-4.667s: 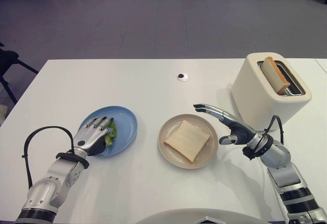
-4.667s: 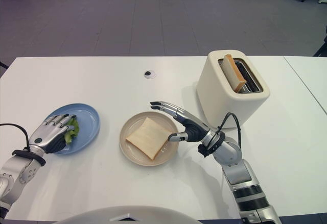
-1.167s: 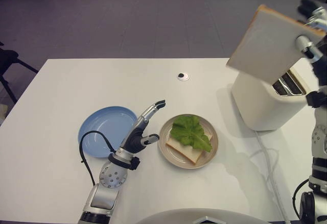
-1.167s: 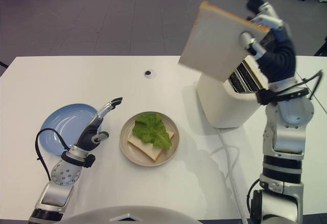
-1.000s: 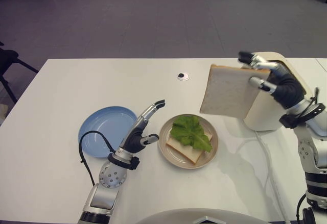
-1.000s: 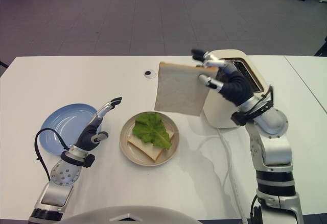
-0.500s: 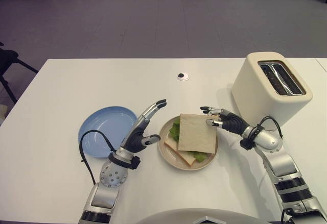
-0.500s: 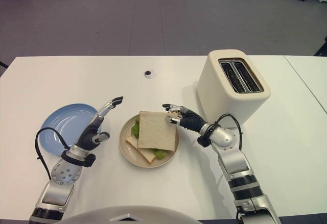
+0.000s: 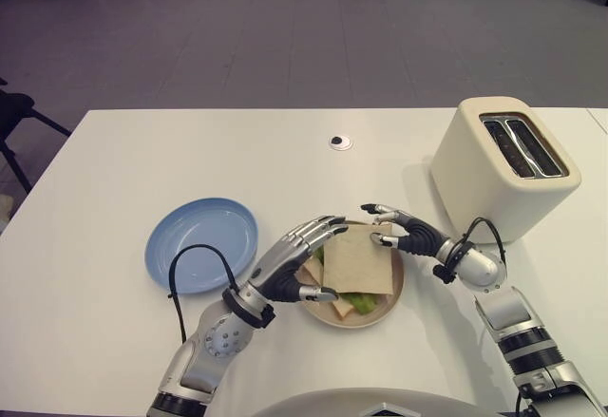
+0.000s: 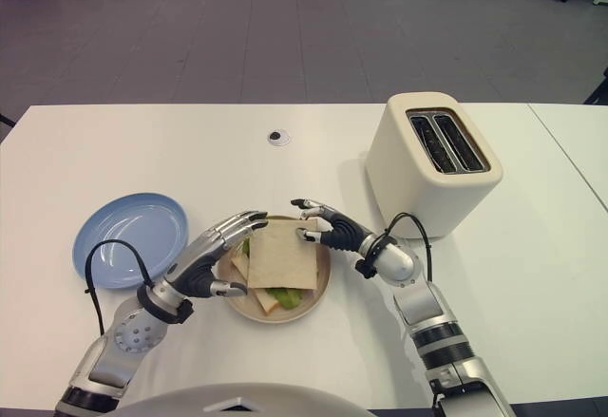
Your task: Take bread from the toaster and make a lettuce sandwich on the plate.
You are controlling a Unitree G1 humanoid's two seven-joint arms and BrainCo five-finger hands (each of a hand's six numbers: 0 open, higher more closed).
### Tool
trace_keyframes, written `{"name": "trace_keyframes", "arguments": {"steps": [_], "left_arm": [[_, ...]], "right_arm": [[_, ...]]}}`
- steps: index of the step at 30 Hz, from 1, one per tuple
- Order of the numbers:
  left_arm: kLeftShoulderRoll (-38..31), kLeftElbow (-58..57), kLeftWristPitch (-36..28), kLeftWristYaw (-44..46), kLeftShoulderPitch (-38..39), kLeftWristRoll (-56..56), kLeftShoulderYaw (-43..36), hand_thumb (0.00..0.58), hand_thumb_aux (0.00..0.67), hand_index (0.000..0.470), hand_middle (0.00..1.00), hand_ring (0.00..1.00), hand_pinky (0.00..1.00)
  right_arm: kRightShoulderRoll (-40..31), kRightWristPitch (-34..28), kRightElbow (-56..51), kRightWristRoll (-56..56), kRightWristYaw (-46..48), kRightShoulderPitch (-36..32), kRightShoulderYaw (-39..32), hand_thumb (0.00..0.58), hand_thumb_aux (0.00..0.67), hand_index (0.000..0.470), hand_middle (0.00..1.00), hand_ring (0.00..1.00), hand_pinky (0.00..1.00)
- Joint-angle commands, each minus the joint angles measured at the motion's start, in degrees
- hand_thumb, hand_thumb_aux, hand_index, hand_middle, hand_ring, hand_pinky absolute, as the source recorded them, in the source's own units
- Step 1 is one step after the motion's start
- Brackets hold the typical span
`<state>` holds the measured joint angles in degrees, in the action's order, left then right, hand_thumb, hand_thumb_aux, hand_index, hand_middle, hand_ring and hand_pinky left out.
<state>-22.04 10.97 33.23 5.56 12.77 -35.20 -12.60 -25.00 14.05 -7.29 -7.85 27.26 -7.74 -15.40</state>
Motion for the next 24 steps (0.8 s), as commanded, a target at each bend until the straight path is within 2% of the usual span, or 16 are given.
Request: {"name": "trace_keyframes", "arguments": {"steps": [1, 2, 7, 9, 10, 12, 13, 14, 16, 23, 24], "left_arm": [[-2.6, -1.22, -0.23, -0.52, -0.29, -10.43, -3.53, 0.0, 0.0, 0.0, 0.0, 0.0, 0.0], [-3.11, -1.35, -0.6, -0.81, -0.41, -12.85, -4.31, 0.0, 0.0, 0.0, 0.0, 0.0, 0.0], [-6.33, -0.87, -3.48, -2.0, -0.88, -24.18, -6.86, 0.0, 0.0, 0.0, 0.0, 0.0, 0.0], [-7.31, 0.53, -5.11, -1.31, -0.62, -27.89, -7.88, 0.0, 0.0, 0.0, 0.0, 0.0, 0.0], [-7.76, 1.2, -5.84, -0.69, -0.52, -29.38, -8.58, 0.018, 0.011, 0.007, 0.0, 0.0, 0.0], [-8.74, 2.75, -7.17, 1.1, -0.31, -32.5, -10.24, 0.083, 0.05, 0.035, 0.0, 0.0, 0.0], [-9.24, 3.67, -7.88, 2.22, -0.1, -33.84, -10.87, 0.156, 0.097, 0.068, 0.0, 0.0, 0.0], [-9.98, 4.77, -8.48, 3.7, 0.39, -34.53, -11.3, 0.22, 0.142, 0.1, 0.0, 0.0, 0.0], [-11.62, 6.85, -9.33, 6.6, 1.44, -34.82, -11.91, 0.294, 0.2, 0.14, 0.0, 0.0, 0.0], [-14.91, 9.97, -10.73, 12.31, 3.73, -31.75, -13.32, 0.328, 0.229, 0.16, 0.0, 0.0, 0.0], [-14.99, 9.95, -10.82, 12.46, 3.8, -31.36, -13.56, 0.31, 0.213, 0.149, 0.0, 0.0, 0.0]], "right_arm": [[-0.68, 2.46, -1.45, -2.18, 1.16, -0.39, -1.39, 0.571, 0.589, 0.413, 0.0, 0.0, 0.0], [-0.67, 2.96, -1.57, -2.47, 1.33, -0.29, -1.65, 0.574, 0.604, 0.424, 0.0, 0.0, 0.0], [-0.49, 4.31, -2.3, -4.04, 1.09, -0.49, -1.91, 0.572, 0.594, 0.417, 0.0, 0.0, 0.0], [-0.25, 4.75, -2.54, -4.31, 1.19, -0.79, -2.1, 0.561, 0.549, 0.385, 0.0, 0.0, 0.0], [-0.04, 5.08, -2.6, -4.58, 1.13, -0.92, -2.28, 0.536, 0.486, 0.341, 0.0, 0.0, 0.0], [0.29, 5.74, -2.71, -5.24, 0.79, -1.12, -2.52, 0.514, 0.444, 0.311, 0.0, 0.0, 0.0], [0.32, 6.01, -2.71, -5.74, 0.32, -1.18, -2.5, 0.349, 0.247, 0.173, 0.0, 0.0, 0.0], [0.32, 6.14, -2.82, -5.99, -0.07, -1.42, -2.32, 0.0, 0.0, 0.0, 0.0, 0.0, 0.0], [0.3, 6.18, -3.26, -6.36, -1.26, -2.13, -1.36, 0.0, 0.0, 0.0, 0.0, 0.0, 0.0], [0.46, 6.07, -4.63, -5.56, -6.09, -5.63, 4.03, 0.0, 0.0, 0.0, 0.0, 0.0, 0.0], [0.41, 6.25, -4.71, -5.31, -6.6, -6.05, 4.71, 0.0, 0.0, 0.0, 0.0, 0.0, 0.0]]}}
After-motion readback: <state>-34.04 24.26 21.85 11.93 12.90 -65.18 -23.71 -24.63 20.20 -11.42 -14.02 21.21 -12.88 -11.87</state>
